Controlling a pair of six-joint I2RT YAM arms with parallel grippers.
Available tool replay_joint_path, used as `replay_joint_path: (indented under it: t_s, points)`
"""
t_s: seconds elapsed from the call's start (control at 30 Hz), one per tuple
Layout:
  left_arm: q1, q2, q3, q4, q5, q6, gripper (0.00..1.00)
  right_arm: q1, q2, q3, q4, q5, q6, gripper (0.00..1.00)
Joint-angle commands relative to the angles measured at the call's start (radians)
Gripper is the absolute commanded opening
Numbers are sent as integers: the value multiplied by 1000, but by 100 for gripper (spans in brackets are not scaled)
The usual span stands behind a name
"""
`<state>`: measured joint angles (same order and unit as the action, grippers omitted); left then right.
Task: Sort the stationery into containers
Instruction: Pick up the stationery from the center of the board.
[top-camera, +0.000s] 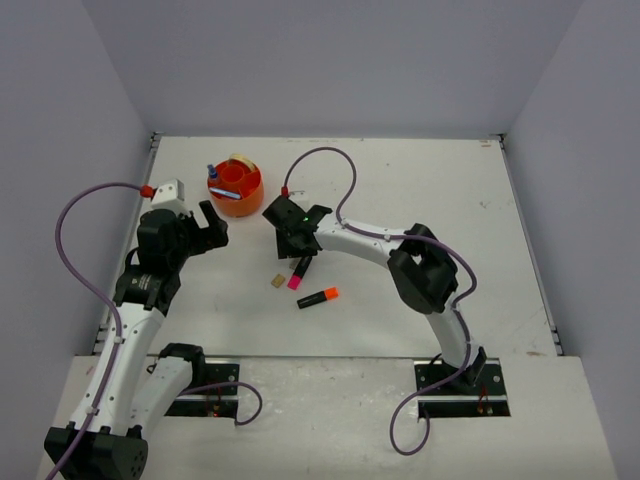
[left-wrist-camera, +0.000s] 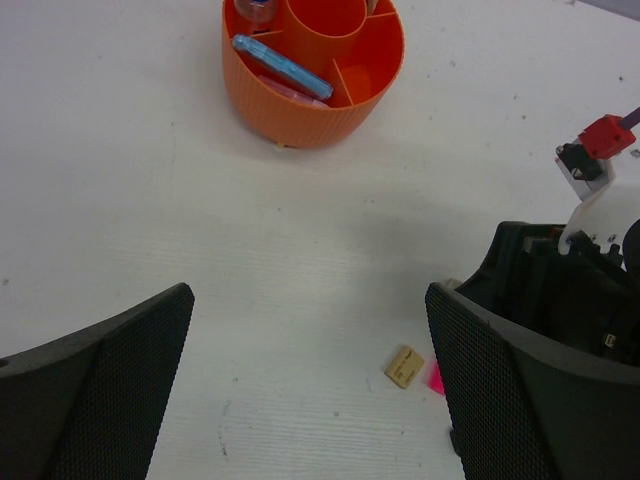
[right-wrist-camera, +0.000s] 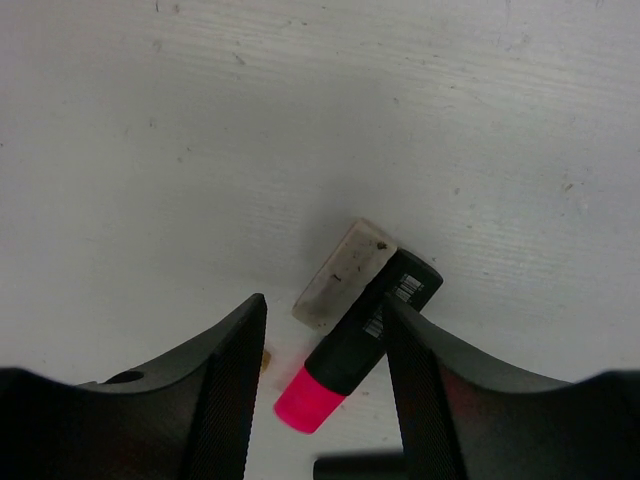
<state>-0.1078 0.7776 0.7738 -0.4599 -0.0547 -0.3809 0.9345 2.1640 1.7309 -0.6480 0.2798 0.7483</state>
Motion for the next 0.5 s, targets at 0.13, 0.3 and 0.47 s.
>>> replay_joint_path:
  t_s: [0.13, 0.3, 0.47]
  points:
    - [-1, -13, -2, 19, 38, 33, 100, 7, 67, 78, -71, 59, 23, 52]
    - [-1, -15, -2, 19, 41, 34, 100, 7, 86, 62, -63, 29, 15, 52]
    - [0, -15, -2, 21, 44, 34, 100, 7, 115, 68, -63, 23, -5, 51]
